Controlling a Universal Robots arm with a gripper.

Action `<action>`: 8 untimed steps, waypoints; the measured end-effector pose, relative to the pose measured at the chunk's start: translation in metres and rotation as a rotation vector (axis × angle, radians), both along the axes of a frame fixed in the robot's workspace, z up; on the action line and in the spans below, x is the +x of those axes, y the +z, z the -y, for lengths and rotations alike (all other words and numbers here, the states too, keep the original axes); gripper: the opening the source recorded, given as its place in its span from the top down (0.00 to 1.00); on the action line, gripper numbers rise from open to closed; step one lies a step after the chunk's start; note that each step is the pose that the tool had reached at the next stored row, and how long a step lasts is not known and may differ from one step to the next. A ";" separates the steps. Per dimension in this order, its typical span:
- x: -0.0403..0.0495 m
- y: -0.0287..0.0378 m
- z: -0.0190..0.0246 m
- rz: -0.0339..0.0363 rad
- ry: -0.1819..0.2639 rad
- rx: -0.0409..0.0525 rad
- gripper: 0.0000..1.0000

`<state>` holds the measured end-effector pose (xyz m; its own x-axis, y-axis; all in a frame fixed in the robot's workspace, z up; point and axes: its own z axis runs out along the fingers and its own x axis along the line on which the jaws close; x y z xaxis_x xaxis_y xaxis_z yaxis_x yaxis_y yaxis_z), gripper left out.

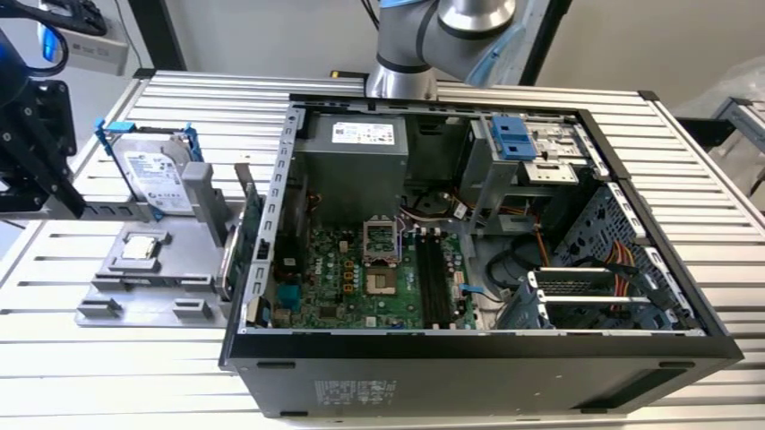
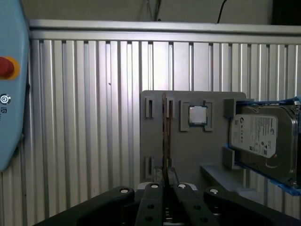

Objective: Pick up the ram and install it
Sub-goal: 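Pick up the ram and move it above insertion slot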

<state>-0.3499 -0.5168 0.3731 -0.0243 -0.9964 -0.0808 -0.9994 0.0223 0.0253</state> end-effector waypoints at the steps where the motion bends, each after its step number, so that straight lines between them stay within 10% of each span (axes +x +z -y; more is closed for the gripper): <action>1: 0.0000 0.0008 0.0000 0.0000 0.000 0.0000 1.00; 8: 0.0000 0.0065 0.0000 0.0000 0.000 -0.0001 1.00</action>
<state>-0.3500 -0.5168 0.3796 -0.0247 -0.9964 -0.0807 -0.9994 0.0227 0.0253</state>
